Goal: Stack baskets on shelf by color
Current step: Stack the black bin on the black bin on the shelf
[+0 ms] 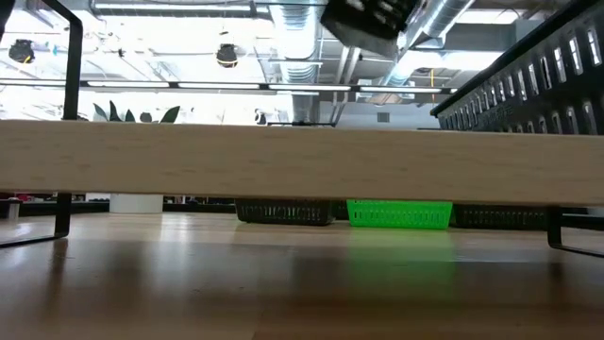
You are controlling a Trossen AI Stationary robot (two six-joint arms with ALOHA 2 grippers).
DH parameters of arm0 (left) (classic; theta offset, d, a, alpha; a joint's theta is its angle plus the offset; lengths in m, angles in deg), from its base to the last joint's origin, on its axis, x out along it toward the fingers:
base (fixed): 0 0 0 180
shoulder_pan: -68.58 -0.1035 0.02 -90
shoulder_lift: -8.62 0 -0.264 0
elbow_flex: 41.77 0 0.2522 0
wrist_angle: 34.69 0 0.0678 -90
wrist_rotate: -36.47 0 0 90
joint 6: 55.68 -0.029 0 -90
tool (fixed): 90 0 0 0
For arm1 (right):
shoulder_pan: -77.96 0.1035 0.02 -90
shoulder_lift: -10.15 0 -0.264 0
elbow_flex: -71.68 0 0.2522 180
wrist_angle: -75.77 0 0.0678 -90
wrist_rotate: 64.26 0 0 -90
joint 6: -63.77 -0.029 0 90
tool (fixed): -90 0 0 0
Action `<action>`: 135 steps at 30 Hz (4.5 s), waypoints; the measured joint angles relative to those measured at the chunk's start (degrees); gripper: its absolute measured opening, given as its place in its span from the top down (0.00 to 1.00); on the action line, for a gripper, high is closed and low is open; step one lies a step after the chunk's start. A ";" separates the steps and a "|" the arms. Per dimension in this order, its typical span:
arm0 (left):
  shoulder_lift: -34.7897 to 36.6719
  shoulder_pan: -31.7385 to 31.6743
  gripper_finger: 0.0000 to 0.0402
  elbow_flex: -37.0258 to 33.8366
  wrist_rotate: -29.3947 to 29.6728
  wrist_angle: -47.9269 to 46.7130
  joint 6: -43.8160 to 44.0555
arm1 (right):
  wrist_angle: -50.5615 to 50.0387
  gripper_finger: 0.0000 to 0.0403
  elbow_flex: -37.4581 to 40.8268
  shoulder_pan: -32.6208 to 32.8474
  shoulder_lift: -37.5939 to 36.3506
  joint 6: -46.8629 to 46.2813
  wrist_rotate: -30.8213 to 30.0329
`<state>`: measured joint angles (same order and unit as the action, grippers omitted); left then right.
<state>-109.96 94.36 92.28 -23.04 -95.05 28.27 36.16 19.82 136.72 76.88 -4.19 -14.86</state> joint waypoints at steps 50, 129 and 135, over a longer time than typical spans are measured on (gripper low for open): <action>-0.52 2.93 1.00 0.14 4.81 27.44 -1.07 | 0.58 0.30 -0.10 9.07 -7.53 -0.53 -5.79; -7.13 2.96 0.66 1.64 -0.72 14.01 11.05 | -0.69 0.30 -0.08 9.03 -7.48 -0.55 -5.77; -7.13 2.30 0.66 1.62 -1.62 14.02 10.10 | -0.69 0.30 -0.08 9.03 -7.48 -0.55 -5.77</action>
<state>-117.09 96.66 93.89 -24.66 -81.03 38.37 35.47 19.74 145.75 69.39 -4.74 -20.63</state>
